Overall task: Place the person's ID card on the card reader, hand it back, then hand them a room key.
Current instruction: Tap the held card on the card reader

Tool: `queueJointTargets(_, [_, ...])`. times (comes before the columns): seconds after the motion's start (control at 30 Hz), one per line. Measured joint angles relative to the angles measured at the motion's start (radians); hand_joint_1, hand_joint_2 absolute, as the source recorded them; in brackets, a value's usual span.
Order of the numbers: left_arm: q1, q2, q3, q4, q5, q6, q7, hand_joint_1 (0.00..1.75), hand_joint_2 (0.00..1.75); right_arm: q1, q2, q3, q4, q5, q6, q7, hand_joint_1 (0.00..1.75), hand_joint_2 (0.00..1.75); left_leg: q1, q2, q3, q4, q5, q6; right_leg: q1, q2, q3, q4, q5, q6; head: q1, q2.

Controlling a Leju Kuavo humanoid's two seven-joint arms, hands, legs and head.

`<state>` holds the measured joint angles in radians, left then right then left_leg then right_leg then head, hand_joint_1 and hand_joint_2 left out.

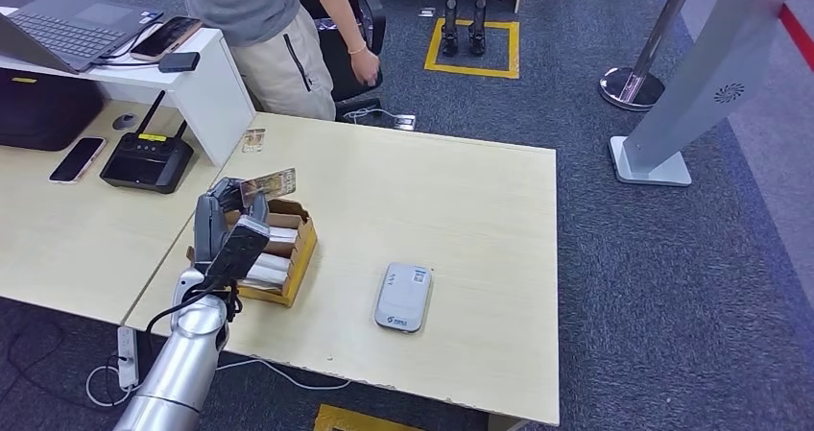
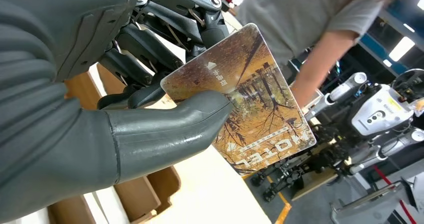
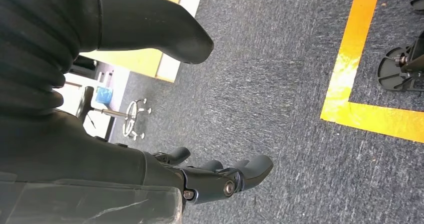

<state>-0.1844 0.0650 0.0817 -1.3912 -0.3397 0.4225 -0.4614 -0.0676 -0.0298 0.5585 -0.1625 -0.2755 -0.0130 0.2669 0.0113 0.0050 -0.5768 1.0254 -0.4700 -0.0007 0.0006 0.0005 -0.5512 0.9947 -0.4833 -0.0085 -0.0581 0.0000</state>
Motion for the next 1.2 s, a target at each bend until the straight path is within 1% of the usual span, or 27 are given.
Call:
queueJointTargets(0.17, [-0.008, -0.002, -0.04, -0.022, -0.084, 0.048, 0.008, 1.75, 1.75, -0.002, 0.0, 0.011, 0.0, 0.01, 0.001, -0.001, 0.0, 1.75, 0.0, 0.0, 0.0, 0.0, 0.0, 0.0, 0.0, 0.0, 0.0, 0.0, 0.0, 0.0, 0.0, 0.0])
queueJointTargets(0.33, [-0.025, -0.003, -0.079, -0.032, -0.122, 0.067, 0.02, 1.75, 1.75, -0.003, 0.0, 0.017, 0.0, 0.014, 0.002, -0.004, 0.0, 1.75, 0.0, 0.0, 0.0, 0.0, 0.0, 0.0, 0.0, 0.0, 0.0, 0.0, 0.0, 0.0, 0.0, 0.0])
queueJointTargets(0.4, [-0.035, -0.002, -0.096, -0.033, -0.166, 0.084, 0.029, 1.75, 1.75, -0.004, 0.0, 0.021, 0.0, 0.018, 0.002, -0.004, 0.0, 1.75, 0.0, 0.0, 0.0, 0.0, 0.0, 0.0, 0.0, 0.0, 0.0, 0.0, 0.0, 0.0, 0.0, 0.0])
queueJointTargets(0.57, [-0.071, -0.002, -0.182, -0.03, -0.368, 0.14, 0.093, 1.75, 1.75, -0.009, 0.0, 0.037, 0.0, 0.033, 0.006, -0.002, 0.0, 1.75, 0.0, 0.0, 0.0, 0.0, 0.0, 0.0, 0.0, 0.0, 0.0, 0.0, 0.0, 0.0, 0.0, 0.0])
queueJointTargets(0.77, [-0.103, -0.002, -0.331, 0.006, -0.686, 0.217, 0.192, 1.75, 1.75, -0.015, 0.0, 0.056, 0.0, 0.046, 0.013, 0.01, 0.0, 1.75, 0.0, 0.0, 0.0, 0.0, 0.0, 0.0, 0.0, 0.0, 0.0, 0.0, 0.0, 0.0, 0.0, 0.0])
queueJointTargets(0.83, [-0.106, -0.002, -0.375, 0.023, -0.755, 0.228, 0.216, 1.75, 1.75, -0.017, 0.0, 0.06, 0.0, 0.047, 0.015, 0.013, 0.0, 1.75, 0.0, 0.0, 0.0, 0.0, 0.0, 0.0, 0.0, 0.0, 0.0, 0.0, 0.0, 0.0, 0.0, 0.0])
queueJointTargets(0.9, [-0.106, -0.002, -0.391, 0.03, -0.779, 0.231, 0.225, 1.75, 1.75, -0.017, 0.0, 0.061, 0.0, 0.048, 0.016, 0.013, 0.0, 1.75, 0.0, 0.0, 0.0, 0.0, 0.0, 0.0, 0.0, 0.0, 0.0, 0.0, 0.0, 0.0, 0.0, 0.0])
queueJointTargets(1.1, [-0.106, -0.002, -0.392, 0.031, -0.78, 0.232, 0.226, 1.75, 1.75, -0.017, 0.0, 0.061, 0.0, 0.048, 0.016, 0.013, 0.0, 1.75, 0.0, 0.0, 0.0, 0.0, 0.0, 0.0, 0.0, 0.0, 0.0, 0.0, 0.0, 0.0, 0.0, 0.0])
queueJointTargets(1.2, [-0.106, -0.004, -0.409, 0.037, -0.794, 0.235, 0.233, 1.75, 1.75, -0.018, 0.0, 0.061, 0.0, 0.049, 0.016, 0.013, 0.0, 1.75, 0.0, 0.0, 0.0, 0.0, 0.0, 0.0, 0.0, 0.0, 0.0, 0.0, 0.0, 0.0, 0.0, 0.0])
